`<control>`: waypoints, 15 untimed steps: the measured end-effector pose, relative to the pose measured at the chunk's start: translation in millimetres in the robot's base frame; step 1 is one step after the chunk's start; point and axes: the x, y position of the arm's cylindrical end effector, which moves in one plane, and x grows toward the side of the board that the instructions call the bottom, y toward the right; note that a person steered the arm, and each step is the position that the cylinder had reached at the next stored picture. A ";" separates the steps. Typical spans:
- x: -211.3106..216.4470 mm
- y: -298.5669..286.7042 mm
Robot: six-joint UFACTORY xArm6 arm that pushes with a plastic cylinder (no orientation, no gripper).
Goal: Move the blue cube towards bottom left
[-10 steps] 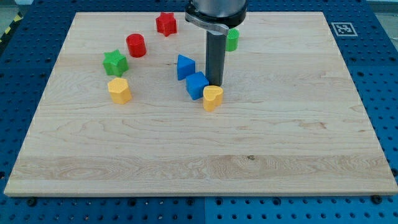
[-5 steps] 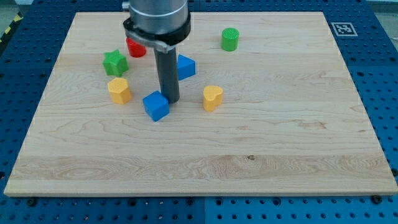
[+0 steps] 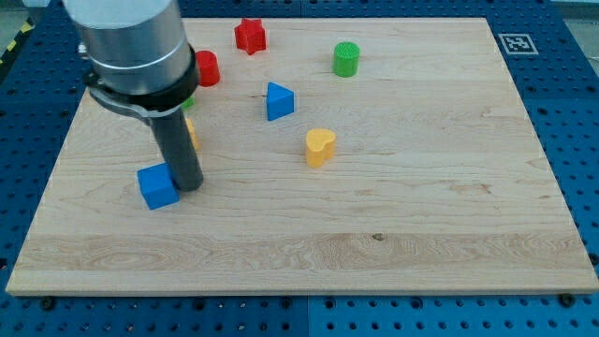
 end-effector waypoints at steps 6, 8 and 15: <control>-6.6 -76.9; -6.6 -98.2; 26.7 -84.8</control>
